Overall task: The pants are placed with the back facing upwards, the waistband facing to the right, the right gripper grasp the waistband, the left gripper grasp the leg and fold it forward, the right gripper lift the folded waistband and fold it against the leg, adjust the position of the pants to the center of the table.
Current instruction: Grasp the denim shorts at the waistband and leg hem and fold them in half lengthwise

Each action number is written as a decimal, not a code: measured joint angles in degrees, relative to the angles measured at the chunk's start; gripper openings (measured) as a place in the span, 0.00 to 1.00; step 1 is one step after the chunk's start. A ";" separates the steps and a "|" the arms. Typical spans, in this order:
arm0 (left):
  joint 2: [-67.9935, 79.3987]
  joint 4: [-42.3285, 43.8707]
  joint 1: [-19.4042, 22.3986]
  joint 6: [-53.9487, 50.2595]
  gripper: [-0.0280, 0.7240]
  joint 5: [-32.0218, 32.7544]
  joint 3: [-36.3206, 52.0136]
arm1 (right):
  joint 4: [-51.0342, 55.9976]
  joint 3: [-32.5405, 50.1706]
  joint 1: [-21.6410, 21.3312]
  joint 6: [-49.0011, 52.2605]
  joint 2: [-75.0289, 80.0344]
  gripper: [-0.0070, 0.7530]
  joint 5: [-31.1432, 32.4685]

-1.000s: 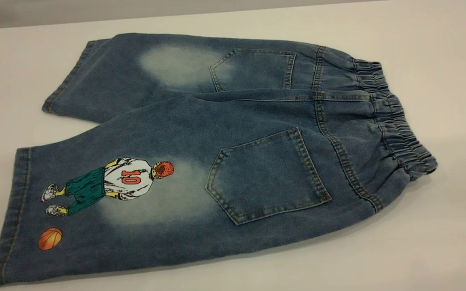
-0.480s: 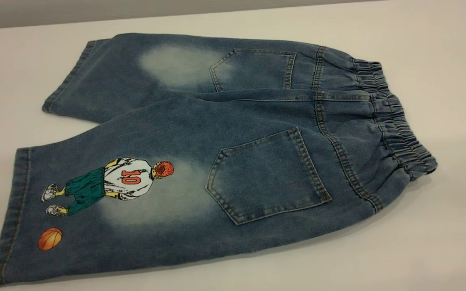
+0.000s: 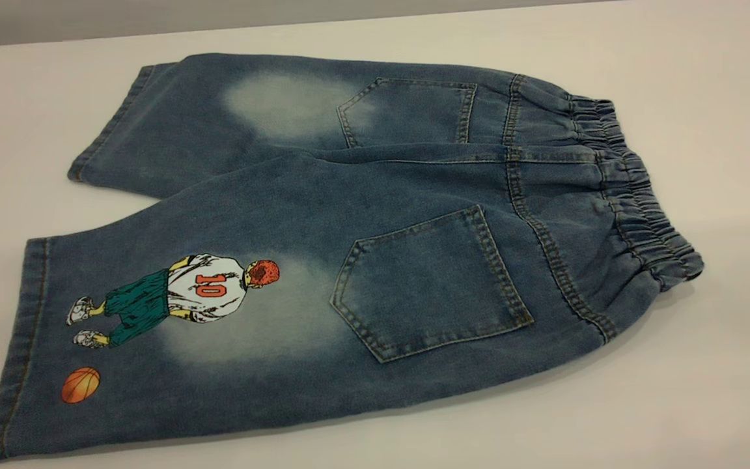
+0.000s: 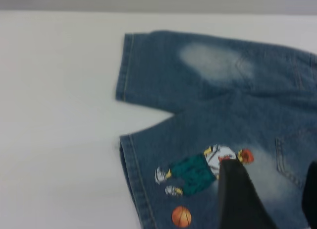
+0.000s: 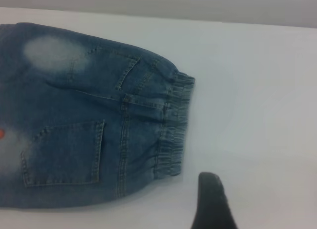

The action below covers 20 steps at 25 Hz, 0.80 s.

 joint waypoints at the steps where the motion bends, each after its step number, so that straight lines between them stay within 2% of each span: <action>1: 0.00 0.00 0.00 0.00 0.45 -0.51 0.03 | 0.05 0.00 0.00 0.00 0.00 0.52 0.00; 8: 0.74 -0.88 0.00 -1.61 0.45 -4.18 -0.15 | 0.44 -0.71 0.00 0.00 0.00 0.52 -0.20; 12: 6.93 -4.03 0.00 -2.40 0.45 -6.73 -2.25 | 1.59 -3.63 0.00 0.00 1.42 0.52 -2.07; 16: 17.48 -7.87 0.00 4.46 0.45 -7.45 -6.26 | 2.58 -5.08 0.00 0.05 8.60 0.52 -5.78; 20: 28.41 -12.44 0.00 13.75 0.45 -9.47 -9.75 | 8.91 -4.93 0.00 0.11 16.47 0.52 -8.84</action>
